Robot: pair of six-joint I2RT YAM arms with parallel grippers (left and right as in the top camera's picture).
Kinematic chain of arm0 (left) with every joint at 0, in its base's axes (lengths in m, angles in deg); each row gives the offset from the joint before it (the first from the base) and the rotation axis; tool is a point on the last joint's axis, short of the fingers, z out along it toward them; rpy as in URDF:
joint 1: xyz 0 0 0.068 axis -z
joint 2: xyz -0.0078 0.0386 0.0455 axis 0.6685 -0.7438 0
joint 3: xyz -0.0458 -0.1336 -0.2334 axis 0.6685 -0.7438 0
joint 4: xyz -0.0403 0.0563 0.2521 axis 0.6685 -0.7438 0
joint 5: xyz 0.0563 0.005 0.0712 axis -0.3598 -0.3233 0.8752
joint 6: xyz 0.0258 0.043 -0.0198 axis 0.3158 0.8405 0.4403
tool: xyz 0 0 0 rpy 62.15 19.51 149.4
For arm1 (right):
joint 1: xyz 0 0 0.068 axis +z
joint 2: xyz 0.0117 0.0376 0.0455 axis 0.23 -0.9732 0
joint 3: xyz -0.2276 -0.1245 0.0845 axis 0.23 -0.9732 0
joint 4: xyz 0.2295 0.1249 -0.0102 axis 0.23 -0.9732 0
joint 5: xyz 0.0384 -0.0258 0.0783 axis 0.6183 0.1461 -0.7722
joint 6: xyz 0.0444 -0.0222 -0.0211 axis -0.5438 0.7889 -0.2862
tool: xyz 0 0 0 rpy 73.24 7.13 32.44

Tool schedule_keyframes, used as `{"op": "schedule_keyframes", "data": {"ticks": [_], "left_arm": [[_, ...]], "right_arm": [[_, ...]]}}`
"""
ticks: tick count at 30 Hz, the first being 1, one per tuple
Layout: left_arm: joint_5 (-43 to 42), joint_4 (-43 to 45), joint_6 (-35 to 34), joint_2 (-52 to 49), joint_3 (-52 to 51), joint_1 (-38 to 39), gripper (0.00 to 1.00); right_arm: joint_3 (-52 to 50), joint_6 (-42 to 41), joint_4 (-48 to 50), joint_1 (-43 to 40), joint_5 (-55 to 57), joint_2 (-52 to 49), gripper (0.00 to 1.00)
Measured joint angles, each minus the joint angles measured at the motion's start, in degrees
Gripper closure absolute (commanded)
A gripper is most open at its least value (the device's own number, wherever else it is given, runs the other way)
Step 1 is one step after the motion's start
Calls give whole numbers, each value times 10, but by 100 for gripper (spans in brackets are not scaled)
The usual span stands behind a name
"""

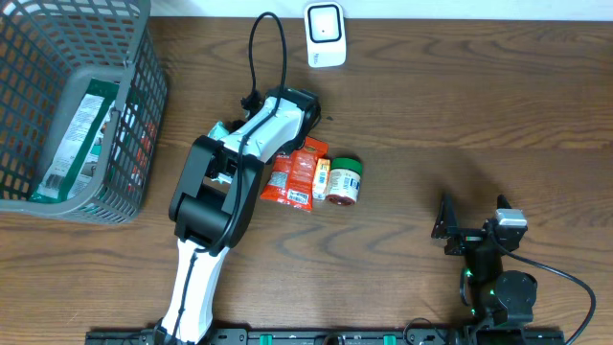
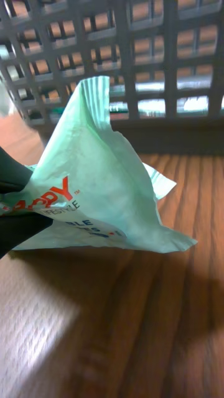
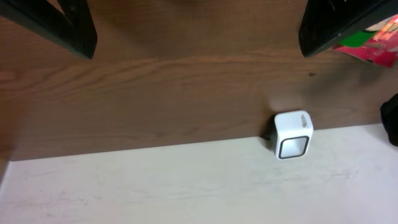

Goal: Scan the item barcode
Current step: 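Lift the wipes pack out and carry it toward the table center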

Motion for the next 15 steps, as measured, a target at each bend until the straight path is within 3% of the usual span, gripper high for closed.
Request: {"op": "schedule_keyframes", "data": {"ticks": [9,10,12,15], "left_arm": [[-17,15,5,-3,-8,16,93],[-18,16,5,-3,-9,20,87],[-18,18,6,-3,-9,33,59],[-26,32,4,-4,-9,50,53]], "right_arm": [[0,0,0,0,0,0,1],[0,0,0,0,0,0,1],[0,0,0,0,0,0,1],[0,0,0,0,0,0,1]]}}
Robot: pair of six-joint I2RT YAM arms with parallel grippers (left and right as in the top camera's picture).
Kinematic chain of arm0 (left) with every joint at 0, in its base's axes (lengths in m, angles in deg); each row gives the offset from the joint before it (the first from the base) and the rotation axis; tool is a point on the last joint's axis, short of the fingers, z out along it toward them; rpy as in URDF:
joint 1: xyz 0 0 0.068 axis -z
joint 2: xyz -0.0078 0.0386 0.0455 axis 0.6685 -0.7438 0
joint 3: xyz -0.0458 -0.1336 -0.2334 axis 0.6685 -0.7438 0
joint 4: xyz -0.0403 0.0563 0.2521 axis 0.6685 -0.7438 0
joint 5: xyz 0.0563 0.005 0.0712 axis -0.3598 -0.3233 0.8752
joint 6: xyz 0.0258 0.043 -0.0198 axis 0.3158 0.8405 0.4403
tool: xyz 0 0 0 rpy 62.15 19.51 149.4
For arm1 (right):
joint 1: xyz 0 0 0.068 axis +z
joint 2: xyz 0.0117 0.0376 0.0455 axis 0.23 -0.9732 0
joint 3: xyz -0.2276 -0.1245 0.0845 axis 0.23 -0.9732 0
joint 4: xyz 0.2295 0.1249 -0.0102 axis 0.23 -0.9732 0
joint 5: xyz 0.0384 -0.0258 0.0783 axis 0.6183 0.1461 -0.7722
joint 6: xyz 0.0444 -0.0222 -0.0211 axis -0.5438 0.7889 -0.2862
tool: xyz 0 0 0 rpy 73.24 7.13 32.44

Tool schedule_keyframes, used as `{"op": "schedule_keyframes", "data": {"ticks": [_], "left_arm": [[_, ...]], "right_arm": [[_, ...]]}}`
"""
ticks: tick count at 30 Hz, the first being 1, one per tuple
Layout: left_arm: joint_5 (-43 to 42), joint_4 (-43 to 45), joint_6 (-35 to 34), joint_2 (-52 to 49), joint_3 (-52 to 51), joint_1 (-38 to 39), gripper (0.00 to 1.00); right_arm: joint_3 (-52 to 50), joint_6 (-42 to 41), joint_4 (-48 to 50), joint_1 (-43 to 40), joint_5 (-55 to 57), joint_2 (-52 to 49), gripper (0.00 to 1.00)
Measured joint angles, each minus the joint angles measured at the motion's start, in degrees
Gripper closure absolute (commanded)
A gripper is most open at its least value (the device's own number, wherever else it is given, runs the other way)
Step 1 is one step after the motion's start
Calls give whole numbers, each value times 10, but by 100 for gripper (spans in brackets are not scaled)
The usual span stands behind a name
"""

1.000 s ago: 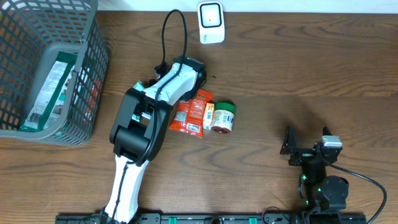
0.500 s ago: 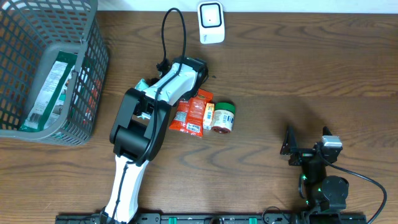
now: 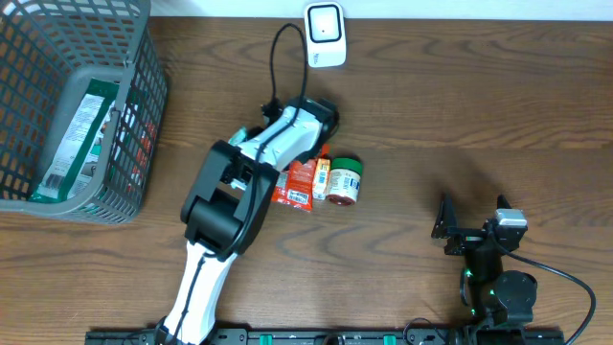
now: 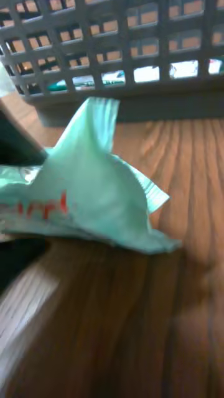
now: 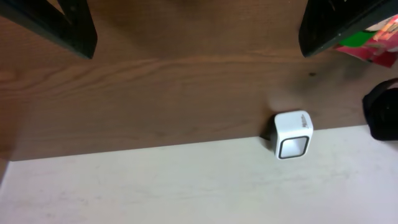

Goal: Scan the item barcode
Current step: 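Lift the wipes pack out and carry it toward the table center, then lower the wipes pack left of the red bag and open left gripper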

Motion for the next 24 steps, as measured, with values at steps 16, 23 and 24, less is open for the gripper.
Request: {"op": "schedule_keyframes", "data": {"ticks": [16,23,24], "left_arm": [[-112,-5,12,81,12,-8,36],[-252,-6,21,198,26,-118,92],[-289,-2,30,195,26,-139,92]], "right_arm": [[0,0,0,0,0,0,1],[0,0,0,0,0,0,1],[0,0,0,0,0,0,1]]}}
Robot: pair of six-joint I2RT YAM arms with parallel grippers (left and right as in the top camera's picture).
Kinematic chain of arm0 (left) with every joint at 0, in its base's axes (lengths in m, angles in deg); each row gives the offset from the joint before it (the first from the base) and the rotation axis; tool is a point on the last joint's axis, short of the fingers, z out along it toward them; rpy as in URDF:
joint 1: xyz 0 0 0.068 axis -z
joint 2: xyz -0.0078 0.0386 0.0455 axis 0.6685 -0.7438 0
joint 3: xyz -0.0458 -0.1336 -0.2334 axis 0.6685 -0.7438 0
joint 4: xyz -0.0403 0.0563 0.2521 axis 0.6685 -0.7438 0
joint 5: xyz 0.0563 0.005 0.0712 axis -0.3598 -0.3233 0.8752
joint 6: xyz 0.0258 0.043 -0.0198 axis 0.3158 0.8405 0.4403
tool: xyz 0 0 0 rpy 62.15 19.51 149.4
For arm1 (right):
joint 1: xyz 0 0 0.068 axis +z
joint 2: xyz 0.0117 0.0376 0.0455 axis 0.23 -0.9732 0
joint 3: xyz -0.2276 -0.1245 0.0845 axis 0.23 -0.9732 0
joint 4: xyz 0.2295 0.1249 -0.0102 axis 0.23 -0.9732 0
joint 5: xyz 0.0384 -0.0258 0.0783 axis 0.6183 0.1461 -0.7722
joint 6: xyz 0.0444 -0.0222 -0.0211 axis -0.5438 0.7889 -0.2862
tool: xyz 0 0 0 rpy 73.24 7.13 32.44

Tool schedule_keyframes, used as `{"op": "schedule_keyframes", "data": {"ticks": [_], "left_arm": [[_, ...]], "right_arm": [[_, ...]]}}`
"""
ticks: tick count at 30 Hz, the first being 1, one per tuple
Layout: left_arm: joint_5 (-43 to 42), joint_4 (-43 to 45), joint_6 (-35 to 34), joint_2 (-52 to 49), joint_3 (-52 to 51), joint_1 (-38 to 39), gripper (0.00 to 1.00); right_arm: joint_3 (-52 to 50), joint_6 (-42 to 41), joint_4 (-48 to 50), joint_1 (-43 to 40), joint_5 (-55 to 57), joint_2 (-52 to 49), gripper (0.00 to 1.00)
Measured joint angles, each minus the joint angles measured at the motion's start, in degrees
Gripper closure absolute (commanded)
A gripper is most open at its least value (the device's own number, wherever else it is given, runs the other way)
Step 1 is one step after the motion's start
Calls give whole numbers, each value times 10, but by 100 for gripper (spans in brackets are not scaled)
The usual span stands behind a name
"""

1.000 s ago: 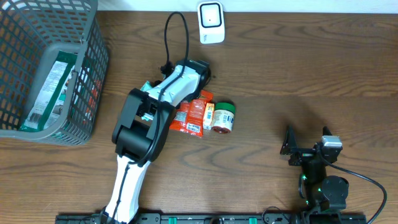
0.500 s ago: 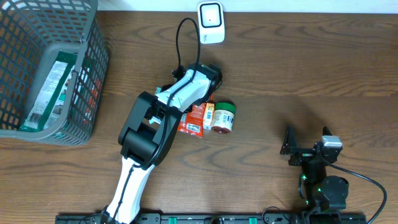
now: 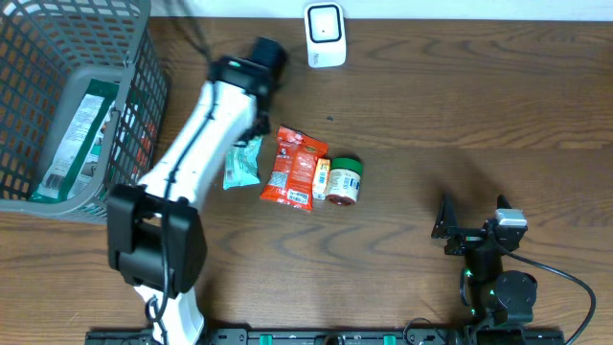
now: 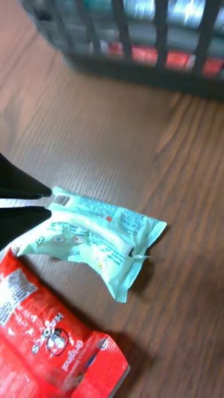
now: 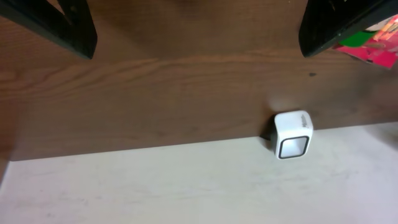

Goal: Scan the item barcode
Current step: 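Lower the wipes pack left of the red bag and open left gripper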

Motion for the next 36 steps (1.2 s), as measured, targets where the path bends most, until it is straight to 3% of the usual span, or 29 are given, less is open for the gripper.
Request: {"op": "schedule_keyframes", "data": {"ticks": [6,10,19,26,36], "left_arm": [[-148,4,50,-35,-28,-72,93],[-197,22,73,-59,-76,-80,92],[-225,142,81,-43,-185,-77,93],[-227,118,85,-32,-191,-77,90],[-227,200,85,58,-193,-77,89]], "right_arm": [[0,0,0,0,0,0,1],[0,0,0,0,0,0,1],[0,0,0,0,0,0,1],[0,0,0,0,0,0,1],[0,0,0,0,0,0,1]]}}
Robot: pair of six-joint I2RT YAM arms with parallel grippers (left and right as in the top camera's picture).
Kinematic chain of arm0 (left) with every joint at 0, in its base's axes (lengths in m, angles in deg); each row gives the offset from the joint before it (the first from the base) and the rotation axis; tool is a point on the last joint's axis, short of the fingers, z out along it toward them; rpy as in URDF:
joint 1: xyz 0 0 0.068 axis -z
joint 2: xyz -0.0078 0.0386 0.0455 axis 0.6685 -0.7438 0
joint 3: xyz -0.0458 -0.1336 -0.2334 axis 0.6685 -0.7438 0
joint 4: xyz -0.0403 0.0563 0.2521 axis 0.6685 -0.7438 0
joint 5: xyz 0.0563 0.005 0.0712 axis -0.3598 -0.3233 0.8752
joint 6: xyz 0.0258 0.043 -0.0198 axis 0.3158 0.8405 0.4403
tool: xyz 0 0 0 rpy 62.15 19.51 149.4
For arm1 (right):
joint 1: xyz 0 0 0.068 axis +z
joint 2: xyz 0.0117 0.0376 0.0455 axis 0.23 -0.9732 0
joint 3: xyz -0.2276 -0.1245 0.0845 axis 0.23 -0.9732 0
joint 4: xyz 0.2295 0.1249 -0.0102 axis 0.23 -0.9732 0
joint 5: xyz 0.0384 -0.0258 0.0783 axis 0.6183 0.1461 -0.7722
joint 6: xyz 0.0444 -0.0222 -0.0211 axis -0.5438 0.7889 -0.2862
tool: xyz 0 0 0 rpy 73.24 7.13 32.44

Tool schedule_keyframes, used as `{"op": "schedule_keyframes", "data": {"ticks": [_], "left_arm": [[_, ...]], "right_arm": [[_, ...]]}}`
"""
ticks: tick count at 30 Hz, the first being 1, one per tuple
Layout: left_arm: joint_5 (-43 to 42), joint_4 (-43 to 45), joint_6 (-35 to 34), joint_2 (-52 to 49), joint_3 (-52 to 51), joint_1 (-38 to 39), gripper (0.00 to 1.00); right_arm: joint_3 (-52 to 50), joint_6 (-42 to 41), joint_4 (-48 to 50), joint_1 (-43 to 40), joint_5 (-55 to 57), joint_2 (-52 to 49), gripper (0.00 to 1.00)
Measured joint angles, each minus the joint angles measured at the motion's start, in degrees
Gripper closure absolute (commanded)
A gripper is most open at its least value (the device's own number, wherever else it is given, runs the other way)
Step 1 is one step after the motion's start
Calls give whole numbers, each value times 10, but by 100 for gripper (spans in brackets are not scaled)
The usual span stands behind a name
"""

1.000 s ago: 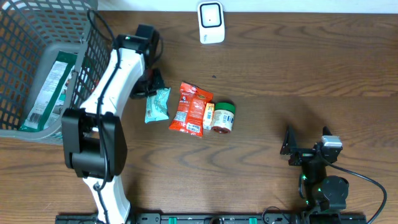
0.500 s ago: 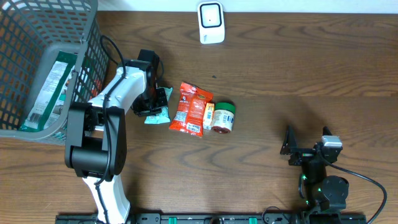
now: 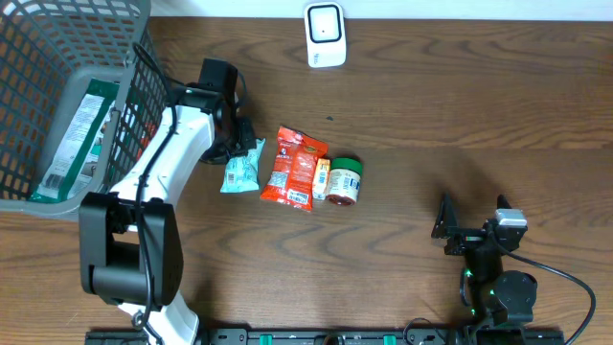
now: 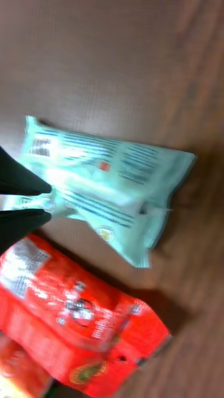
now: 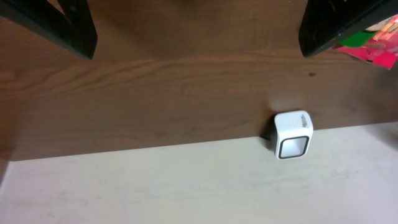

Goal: Scan the item barcode
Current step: 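Lower the wipes pack left of the red bag and open left gripper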

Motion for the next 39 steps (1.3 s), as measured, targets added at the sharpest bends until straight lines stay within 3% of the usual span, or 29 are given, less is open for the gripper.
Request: {"op": "schedule_keyframes", "data": {"ticks": [7,13,14,17,18,23,28,32,39], "left_arm": [[0,91,-18,-44,-69,0,88],[-20,98,-17,-38,-70,0,60],[-22,98,-17,-30,-71,1,60],[-26,88,-17,12,-74,0,91],[-26,78,-15,38,-74,0,92],[-27,63,-11,52,-95,7,93],[-30,126,-11,6,-176,49,92],[-31,121,-11,10,-176,55,91],[38,114,-11,139,-137,53,91]], "right_arm": [[0,0,0,0,0,0,1],[0,0,0,0,0,0,1],[0,0,0,0,0,0,1],[0,0,0,0,0,0,1],[0,0,0,0,0,0,1],[0,0,0,0,0,0,1],[0,0,0,0,0,0,1],[0,0,0,0,0,0,1],[0,0,0,0,0,0,1]]}}
